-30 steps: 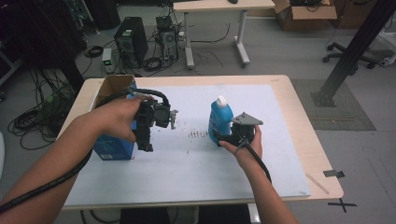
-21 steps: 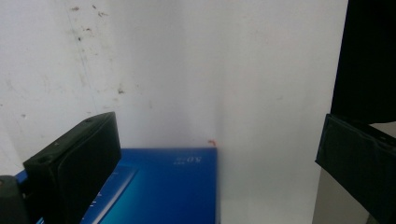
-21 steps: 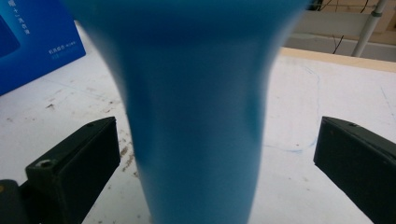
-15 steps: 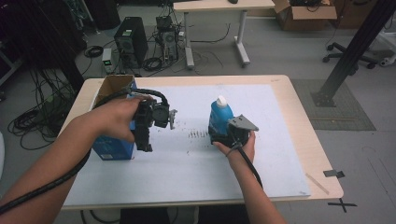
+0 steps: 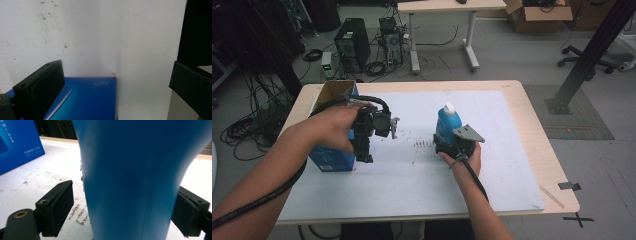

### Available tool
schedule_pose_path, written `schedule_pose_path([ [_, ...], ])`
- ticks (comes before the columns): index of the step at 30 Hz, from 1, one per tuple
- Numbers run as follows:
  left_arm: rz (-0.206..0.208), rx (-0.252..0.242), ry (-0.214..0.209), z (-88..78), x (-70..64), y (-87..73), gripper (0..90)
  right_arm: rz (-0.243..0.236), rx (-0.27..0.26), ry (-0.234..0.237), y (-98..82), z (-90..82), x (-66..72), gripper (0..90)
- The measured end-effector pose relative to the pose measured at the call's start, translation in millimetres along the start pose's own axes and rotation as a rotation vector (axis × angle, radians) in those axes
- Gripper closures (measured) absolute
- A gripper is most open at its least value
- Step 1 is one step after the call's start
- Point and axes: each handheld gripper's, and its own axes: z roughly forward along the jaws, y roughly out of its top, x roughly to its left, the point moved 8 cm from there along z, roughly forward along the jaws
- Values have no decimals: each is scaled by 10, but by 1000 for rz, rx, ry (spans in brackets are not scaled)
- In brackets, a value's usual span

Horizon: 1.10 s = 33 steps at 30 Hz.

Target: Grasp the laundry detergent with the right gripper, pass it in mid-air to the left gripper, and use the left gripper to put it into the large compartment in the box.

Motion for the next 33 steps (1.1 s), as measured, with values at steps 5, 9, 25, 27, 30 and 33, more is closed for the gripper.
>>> schedule_pose_path([
  [5,-1,-3,-5,11,-5,16,3,3,-8,-1,-2,7,-10,208],
  [9,1,-1,-5,22,5,23,3,3,-7,-2,-5,10,-13,222],
  [25,2,-5,8,-12,28,55,4,15,-5,-5,-36,60,-57,305],
  [27,5,-6,8,-12,31,51,4,14,-6,-3,-37,71,-53,324],
  [30,0,-4,8,-11,32,42,4,9,-10,8,-37,86,-33,371],
  [33,1,-4,7,-14,28,35,4,-2,-14,13,-36,89,-16,406],
])
